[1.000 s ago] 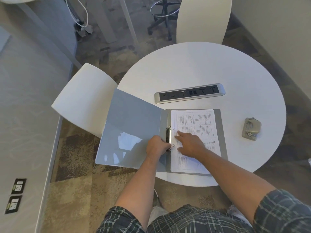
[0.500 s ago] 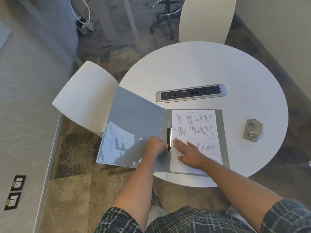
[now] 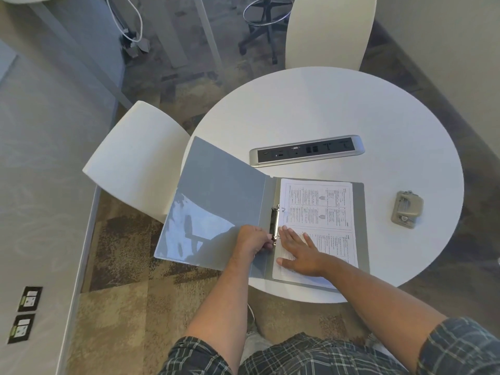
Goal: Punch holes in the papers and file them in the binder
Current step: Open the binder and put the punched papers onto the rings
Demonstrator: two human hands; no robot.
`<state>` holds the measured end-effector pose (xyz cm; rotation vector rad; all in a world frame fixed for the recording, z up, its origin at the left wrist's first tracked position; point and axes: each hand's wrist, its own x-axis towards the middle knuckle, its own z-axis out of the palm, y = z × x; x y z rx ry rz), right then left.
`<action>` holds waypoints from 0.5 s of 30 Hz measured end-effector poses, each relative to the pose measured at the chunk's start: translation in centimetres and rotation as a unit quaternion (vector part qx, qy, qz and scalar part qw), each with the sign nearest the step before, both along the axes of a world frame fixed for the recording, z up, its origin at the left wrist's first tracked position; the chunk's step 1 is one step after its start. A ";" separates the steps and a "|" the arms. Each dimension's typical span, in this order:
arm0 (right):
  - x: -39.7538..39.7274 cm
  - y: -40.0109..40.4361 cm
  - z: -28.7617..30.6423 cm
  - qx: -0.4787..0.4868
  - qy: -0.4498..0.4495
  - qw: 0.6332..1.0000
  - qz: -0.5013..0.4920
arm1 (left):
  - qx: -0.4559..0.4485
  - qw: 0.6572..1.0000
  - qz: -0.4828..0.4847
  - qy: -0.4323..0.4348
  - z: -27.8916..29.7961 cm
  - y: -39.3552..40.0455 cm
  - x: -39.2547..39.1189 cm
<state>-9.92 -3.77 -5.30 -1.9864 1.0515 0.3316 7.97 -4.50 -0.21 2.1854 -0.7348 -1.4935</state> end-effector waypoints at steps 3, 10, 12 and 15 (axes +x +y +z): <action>0.4 0.0 0.0 0.001 0.011 1.000 -0.008 | 0.006 1.000 -0.018 -0.004 0.2 -0.1 -0.2; 0.1 0.0 0.1 0.018 -0.017 0.999 -0.026 | -0.006 0.992 -0.063 -0.112 0.8 -1.6 -1.1; 0.0 0.0 0.4 0.020 -0.026 0.999 -0.028 | -0.035 0.979 -0.088 -0.182 0.5 -1.8 -1.5; -0.2 0.0 0.8 0.024 -0.038 0.998 -0.034 | -0.052 0.964 -0.106 -0.239 0.3 -2.1 -2.5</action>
